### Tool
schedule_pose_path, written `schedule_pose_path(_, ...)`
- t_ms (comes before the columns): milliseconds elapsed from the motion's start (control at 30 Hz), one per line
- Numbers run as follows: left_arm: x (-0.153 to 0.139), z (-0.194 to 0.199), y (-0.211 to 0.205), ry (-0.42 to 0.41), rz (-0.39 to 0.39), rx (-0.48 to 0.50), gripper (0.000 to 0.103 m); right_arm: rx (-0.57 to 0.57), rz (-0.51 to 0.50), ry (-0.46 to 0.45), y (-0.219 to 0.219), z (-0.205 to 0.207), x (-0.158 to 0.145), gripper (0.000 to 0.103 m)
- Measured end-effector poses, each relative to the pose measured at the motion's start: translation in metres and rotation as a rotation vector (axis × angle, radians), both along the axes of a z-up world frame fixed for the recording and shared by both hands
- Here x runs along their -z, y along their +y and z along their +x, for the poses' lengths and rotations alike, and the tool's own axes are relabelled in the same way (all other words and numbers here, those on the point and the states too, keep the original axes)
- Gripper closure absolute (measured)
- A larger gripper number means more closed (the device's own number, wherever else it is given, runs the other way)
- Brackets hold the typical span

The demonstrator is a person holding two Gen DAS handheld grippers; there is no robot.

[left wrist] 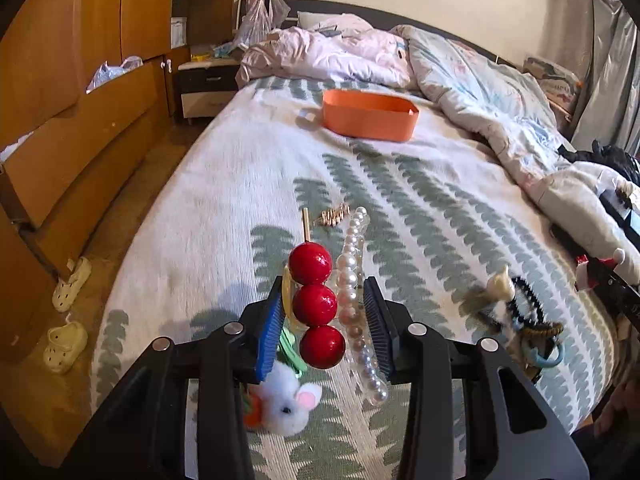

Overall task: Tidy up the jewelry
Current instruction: 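Grasp the red bead pin and pearl clip with the left tool while the right tool grasps the Santa-hat clip, then carry both pins toward the orange basket and release while the right tool drops the Santa-hat clip there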

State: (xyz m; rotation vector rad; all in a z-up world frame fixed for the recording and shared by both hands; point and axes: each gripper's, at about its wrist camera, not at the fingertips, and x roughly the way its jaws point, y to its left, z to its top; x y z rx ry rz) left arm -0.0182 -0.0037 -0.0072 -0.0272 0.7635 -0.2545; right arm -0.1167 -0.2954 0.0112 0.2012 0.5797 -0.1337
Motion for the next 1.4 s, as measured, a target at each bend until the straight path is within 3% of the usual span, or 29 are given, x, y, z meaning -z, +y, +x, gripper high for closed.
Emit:
schedule_pose_path(300, -0.024, 0.020, -0.004, -0.028, -0.012, 0.015, 0.063, -0.052, 0.026, -0.024, -0.001, 0.035, -0.029, 0.082)
schedule_pose_path(567, -0.030, 0.074, -0.018, -0.010, 0.028, 0.018, 0.063, -0.075, 0.044, -0.031, -0.013, 0.098, -0.053, 0.082)
schedule_pose_path(633, -0.029, 0.091, -0.019, 0.006, 0.024, 0.014, 0.063, -0.082, 0.084, -0.012, -0.021, 0.119, -0.051, 0.082)
schedule_pose_path(933, -0.003, 0.161, -0.029, 0.125, 0.017, 0.023, 0.063, -0.080, 0.060, 0.076, -0.025, 0.193, -0.026, 0.082)
schedule_pose_path(1400, 0.048, 0.203, -0.030, 0.249, 0.064, 0.008, 0.060, -0.086, 0.036, 0.207, -0.031, 0.247, 0.026, 0.080)
